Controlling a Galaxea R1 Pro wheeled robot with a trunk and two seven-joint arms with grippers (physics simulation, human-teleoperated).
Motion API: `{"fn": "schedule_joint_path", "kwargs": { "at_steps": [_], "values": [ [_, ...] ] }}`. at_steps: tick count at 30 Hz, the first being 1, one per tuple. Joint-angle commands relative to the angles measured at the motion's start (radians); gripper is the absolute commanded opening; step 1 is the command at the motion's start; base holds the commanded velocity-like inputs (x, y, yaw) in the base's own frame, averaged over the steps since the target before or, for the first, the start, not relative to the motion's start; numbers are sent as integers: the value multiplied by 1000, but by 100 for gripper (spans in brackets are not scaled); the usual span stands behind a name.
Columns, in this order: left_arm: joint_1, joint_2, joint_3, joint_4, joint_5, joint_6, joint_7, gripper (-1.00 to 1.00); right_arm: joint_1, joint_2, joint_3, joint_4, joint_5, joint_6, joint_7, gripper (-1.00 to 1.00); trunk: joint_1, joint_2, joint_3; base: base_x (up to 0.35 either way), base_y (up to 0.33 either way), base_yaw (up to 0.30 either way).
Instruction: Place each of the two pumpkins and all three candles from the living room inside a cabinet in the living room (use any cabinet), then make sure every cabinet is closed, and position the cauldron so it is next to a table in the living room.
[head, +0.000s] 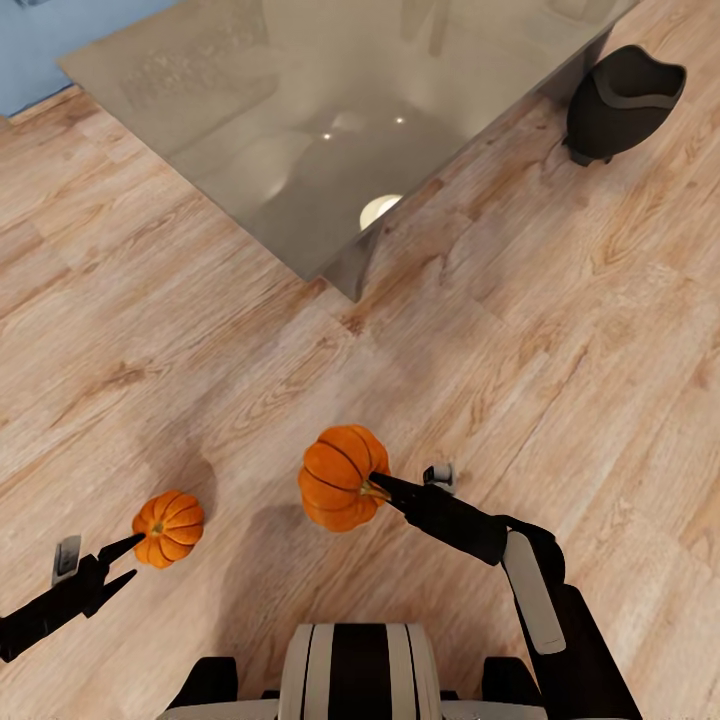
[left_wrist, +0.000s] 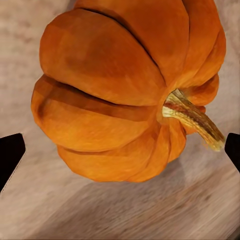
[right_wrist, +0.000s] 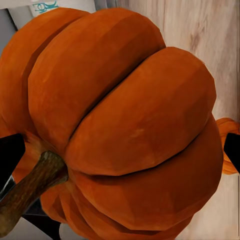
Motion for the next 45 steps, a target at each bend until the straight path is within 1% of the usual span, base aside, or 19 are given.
{"fn": "schedule_joint_path", "kwargs": {
  "at_steps": [1,5,11,18,28,45],
  "values": [
    [0,0,0,0,0,0,1,100,0,0,0,0,-4,2,-1,-100,0,0,-4,0,0,0],
    [0,0,-1,0,0,0,3,100,0,0,5,-1,-4,2,-1,-100,2,-1,-19,0,0,0],
    [0,0,-1,0,0,0,3,100,0,0,10,0,-4,2,-1,-100,2,-1,-19,0,0,0],
    [0,0,-1,0,0,0,5,100,0,0,11,0,-4,2,-1,-100,5,-3,-47,0,0,0],
    [0,0,-1,0,0,2,10,100,0,0,11,-1,-4,2,-1,-100,5,-3,-47,2,0,0],
    [0,0,-1,0,0,1,7,100,0,0,11,-1,-4,2,0,-100,5,-3,-47,63,-53,0]
  ]
}}
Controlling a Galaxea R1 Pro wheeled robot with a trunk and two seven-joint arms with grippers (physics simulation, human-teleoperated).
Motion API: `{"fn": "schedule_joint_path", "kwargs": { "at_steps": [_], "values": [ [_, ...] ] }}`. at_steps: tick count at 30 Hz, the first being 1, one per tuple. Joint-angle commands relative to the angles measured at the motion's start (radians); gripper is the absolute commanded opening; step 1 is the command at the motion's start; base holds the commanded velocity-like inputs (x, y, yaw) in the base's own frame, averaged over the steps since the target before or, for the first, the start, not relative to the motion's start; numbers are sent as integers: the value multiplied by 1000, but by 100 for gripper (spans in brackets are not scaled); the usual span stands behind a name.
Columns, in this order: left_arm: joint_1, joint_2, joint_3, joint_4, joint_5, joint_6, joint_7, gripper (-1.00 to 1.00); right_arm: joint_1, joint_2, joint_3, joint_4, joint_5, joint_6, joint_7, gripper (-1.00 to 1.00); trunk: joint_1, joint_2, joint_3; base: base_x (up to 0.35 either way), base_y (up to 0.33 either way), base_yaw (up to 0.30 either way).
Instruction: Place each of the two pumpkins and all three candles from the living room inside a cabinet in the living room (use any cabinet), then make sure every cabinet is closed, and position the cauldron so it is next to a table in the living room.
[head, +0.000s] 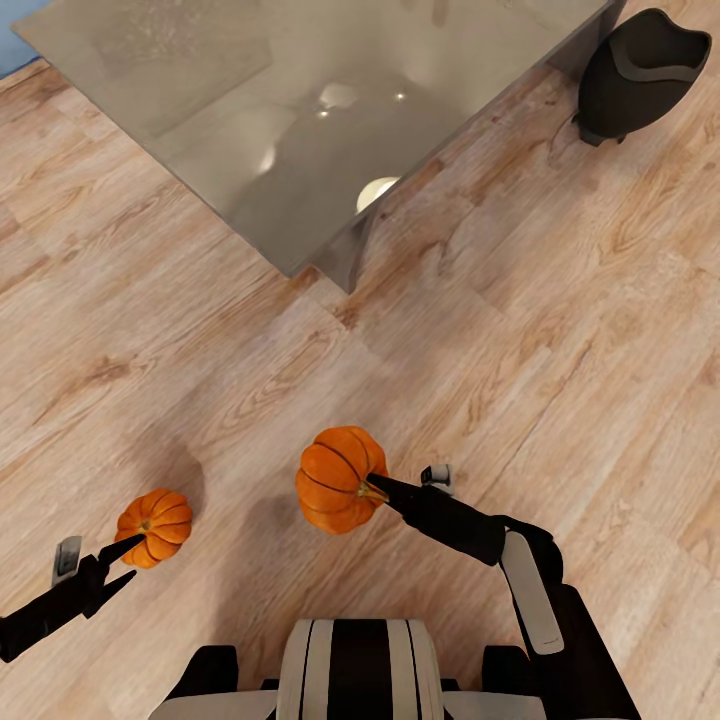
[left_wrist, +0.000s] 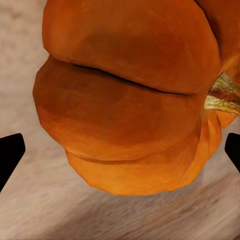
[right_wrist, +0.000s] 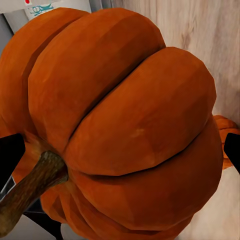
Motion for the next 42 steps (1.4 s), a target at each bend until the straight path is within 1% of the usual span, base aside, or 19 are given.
{"fn": "schedule_joint_path", "kwargs": {
  "at_steps": [1,18,28,35,36,42],
  "values": [
    [0,0,0,0,0,0,0,100,0,0,0,0,-1,1,-1,-100,0,0,0,10,-10,0],
    [0,0,0,0,0,2,2,100,0,0,0,1,-1,1,0,-100,0,0,0,31,-1,0],
    [0,0,0,0,0,1,3,100,0,0,0,0,-1,1,1,-100,0,0,0,191,0,0],
    [0,0,3,0,0,-1,3,100,0,0,0,0,-1,1,1,-100,0,0,0,38,0,0],
    [0,0,2,0,0,0,3,-100,0,0,0,0,-1,1,1,-100,0,0,0,3,0,0],
    [0,0,3,0,0,1,3,-100,0,0,0,-1,0,1,1,-100,0,0,0,0,0,0]
  ]
}}
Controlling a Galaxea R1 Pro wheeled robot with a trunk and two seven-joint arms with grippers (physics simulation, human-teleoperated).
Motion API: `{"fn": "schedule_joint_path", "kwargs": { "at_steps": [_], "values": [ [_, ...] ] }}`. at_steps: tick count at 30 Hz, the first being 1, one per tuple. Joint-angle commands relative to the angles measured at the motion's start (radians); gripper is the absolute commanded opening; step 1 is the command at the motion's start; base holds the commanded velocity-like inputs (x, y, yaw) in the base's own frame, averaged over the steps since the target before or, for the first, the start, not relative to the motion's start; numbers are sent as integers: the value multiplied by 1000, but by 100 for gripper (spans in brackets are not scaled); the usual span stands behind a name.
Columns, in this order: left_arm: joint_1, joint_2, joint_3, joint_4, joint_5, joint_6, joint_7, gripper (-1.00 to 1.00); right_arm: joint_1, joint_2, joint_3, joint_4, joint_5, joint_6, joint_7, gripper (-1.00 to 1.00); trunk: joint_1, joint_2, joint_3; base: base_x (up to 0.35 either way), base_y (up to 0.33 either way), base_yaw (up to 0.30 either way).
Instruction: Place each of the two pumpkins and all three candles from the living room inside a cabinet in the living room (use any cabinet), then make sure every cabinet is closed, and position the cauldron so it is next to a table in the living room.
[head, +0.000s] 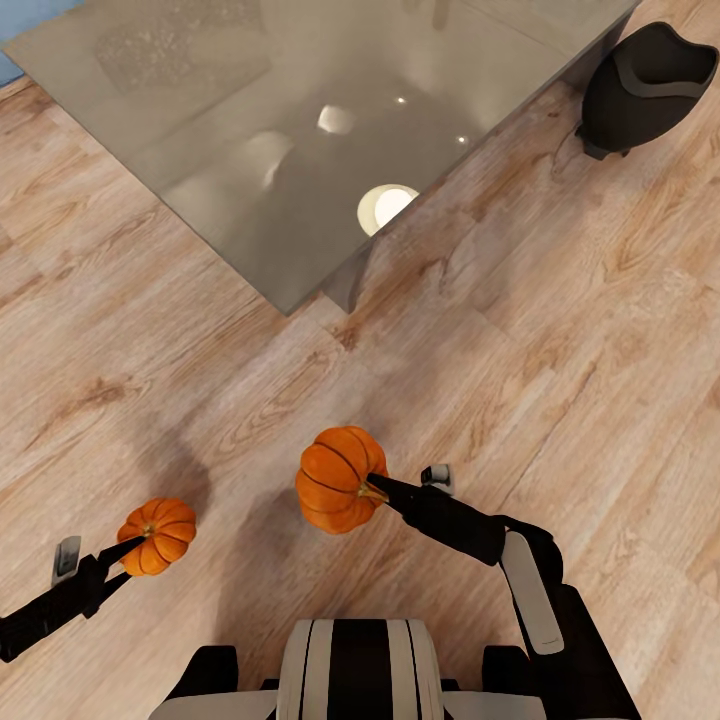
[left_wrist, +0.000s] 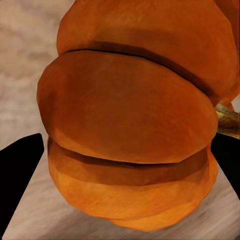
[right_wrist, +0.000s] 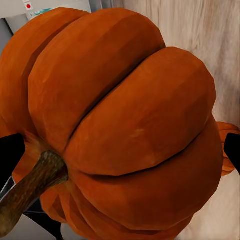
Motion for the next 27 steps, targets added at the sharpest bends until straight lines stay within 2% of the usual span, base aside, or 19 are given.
{"fn": "schedule_joint_path", "kwargs": {
  "at_steps": [1,19,27],
  "values": [
    [0,0,0,0,-2,-3,1,-100,0,0,0,0,-1,1,-1,-100,0,0,0,0,0,0],
    [0,0,1,0,-1,-4,-2,-100,0,0,0,1,-2,1,-1,-100,0,0,0,0,0,0],
    [0,0,-3,0,-2,0,-4,-100,0,0,0,1,-3,-1,-1,-100,-4,2,31,0,0,0]
  ]
}}
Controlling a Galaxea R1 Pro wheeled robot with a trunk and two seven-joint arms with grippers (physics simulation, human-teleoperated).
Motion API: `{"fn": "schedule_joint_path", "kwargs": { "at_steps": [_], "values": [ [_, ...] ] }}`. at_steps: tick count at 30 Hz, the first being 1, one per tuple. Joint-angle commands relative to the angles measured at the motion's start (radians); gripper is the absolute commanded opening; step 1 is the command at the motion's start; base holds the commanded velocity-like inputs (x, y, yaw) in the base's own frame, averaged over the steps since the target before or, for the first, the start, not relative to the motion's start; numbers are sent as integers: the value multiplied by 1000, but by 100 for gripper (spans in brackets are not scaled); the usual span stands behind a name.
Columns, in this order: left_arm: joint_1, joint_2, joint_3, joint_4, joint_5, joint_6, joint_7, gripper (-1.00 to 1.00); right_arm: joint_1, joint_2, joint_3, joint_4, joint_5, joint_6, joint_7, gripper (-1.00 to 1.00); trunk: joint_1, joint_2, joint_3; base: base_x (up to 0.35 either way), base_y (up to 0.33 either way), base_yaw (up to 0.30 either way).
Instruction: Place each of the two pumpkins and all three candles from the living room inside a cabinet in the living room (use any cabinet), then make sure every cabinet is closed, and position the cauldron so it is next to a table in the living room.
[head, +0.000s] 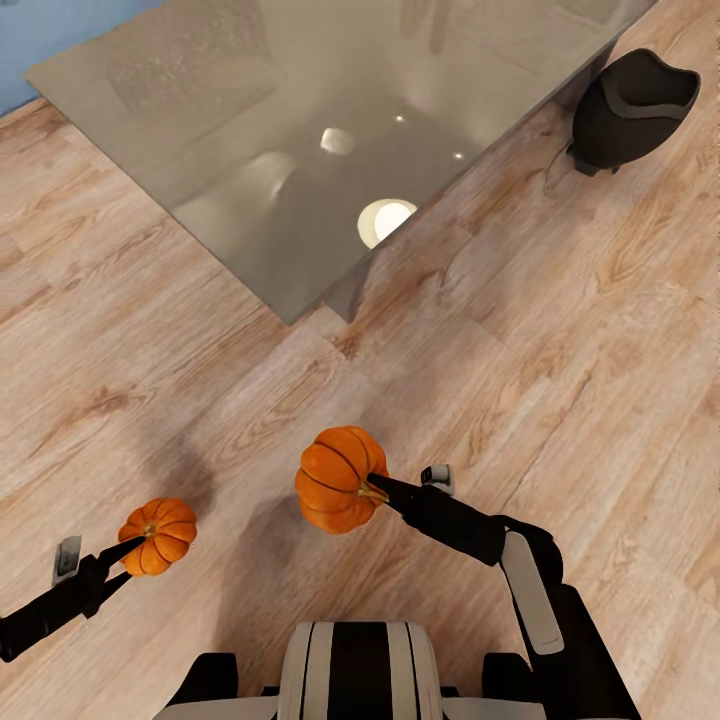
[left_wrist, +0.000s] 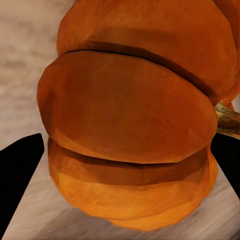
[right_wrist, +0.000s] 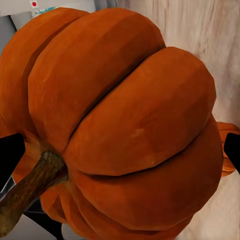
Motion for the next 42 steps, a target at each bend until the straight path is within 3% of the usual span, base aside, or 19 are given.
{"fn": "schedule_joint_path", "kwargs": {
  "at_steps": [1,9,13,16,31,42],
  "values": [
    [0,0,0,0,-1,1,-1,-100,0,0,0,0,1,0,-1,-100,0,0,4,0,0,0],
    [0,7,1,-16,-1,11,-11,-100,0,0,-1,6,0,-3,-4,-100,-4,2,35,0,0,0],
    [0,11,-4,-82,-3,97,-13,-100,0,0,-4,12,2,-5,-5,-100,-6,3,50,0,0,0],
    [1,12,-6,-115,-4,126,-14,-100,1,0,-4,17,2,-5,-5,-100,-7,4,62,0,0,0],
    [1,36,-5,-131,-4,167,-14,-100,4,0,-6,37,-9,-5,-8,-100,-14,7,120,-140,0,0],
    [2,37,-10,-145,-4,185,-15,-100,19,0,-15,84,-10,-19,-5,-100,-19,10,163,-109,0,0]
  ]
}}
